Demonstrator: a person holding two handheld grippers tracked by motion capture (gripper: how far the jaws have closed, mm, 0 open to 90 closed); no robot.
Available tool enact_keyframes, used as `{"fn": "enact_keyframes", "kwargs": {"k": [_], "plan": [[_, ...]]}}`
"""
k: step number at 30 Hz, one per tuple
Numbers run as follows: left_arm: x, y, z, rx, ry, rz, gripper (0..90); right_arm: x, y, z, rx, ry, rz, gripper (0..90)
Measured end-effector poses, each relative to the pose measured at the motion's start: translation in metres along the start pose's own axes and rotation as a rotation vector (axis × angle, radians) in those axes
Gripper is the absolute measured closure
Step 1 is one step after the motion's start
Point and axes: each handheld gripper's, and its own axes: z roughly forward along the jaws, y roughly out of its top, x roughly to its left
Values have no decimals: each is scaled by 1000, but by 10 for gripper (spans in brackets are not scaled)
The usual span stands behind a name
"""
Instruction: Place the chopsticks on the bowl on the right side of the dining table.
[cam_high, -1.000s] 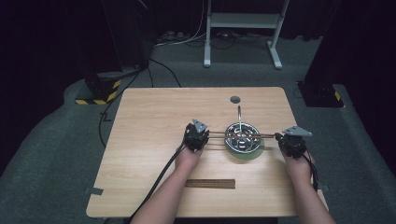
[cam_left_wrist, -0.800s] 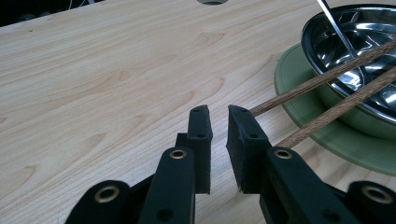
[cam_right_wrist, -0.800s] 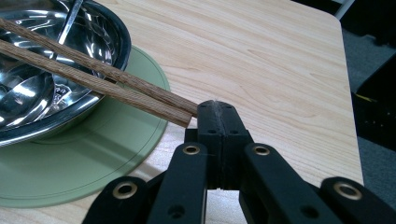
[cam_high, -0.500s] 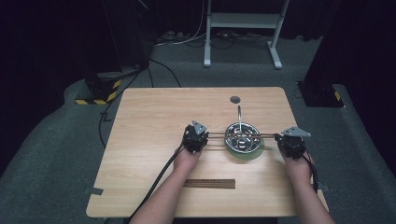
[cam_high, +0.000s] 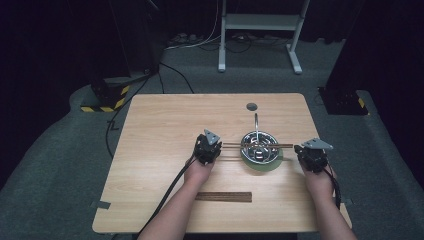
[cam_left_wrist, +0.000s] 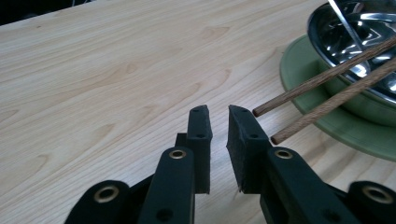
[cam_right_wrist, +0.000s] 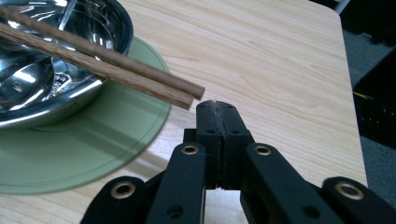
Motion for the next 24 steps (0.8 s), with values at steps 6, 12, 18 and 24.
{"fn": "enact_keyframes", "kwargs": {"k": [6, 12, 18, 24], "plan": [[0, -4, -10, 0, 3, 10, 670, 1, -2, -5, -11, -8, -5, 847], [-7, -8, -21, -2, -8, 47, 689, 4, 0, -11, -28, -7, -13, 816], [-13, -9, -21, 10, -18, 79, 690, 7, -1, -10, -13, 2, -13, 799], [-19, -11, -17, 17, -43, 76, 738, 8, -1, -7, -6, 4, -19, 781]]}}
